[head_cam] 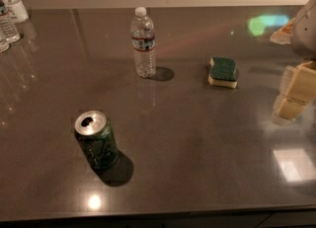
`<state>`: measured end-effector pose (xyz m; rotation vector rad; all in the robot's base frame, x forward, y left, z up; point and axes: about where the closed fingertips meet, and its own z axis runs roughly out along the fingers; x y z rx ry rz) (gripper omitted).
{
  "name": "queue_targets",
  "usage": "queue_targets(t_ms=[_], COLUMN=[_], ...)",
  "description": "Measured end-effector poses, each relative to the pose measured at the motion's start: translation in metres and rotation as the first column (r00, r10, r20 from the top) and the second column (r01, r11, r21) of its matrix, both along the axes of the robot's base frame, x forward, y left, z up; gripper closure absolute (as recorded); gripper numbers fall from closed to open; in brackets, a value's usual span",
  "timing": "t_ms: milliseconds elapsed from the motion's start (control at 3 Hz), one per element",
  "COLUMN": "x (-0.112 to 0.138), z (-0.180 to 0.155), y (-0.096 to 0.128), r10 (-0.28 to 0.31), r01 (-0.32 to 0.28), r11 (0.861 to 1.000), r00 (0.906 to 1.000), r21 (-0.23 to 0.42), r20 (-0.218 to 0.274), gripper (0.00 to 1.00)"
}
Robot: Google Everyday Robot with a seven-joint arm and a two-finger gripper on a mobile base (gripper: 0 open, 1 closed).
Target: Knock water bottle over
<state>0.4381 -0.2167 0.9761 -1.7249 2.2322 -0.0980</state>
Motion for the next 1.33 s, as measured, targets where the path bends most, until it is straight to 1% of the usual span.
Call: queue_targets(t_ms=[333,667,1000,1333], x=[0.0,0.021,0.042,0.073], z=[0.001,0.0,-0.004,-0.009], y=[0.001,0.016,0.028,0.046], r10=[0.001,0.028,0.043,0.05], r01=[-0.001,-0.031,-0.051,-0.069], r11=[1.0,0.997,0.991,0.977], r00=[1.0,0.9985,0.9966,0.9939], r21=[0.002,0.069,0.122,0.2], r20=[0.005,0.047,0.07,0.098], gripper=[0.0,0.0,0.0,0.0])
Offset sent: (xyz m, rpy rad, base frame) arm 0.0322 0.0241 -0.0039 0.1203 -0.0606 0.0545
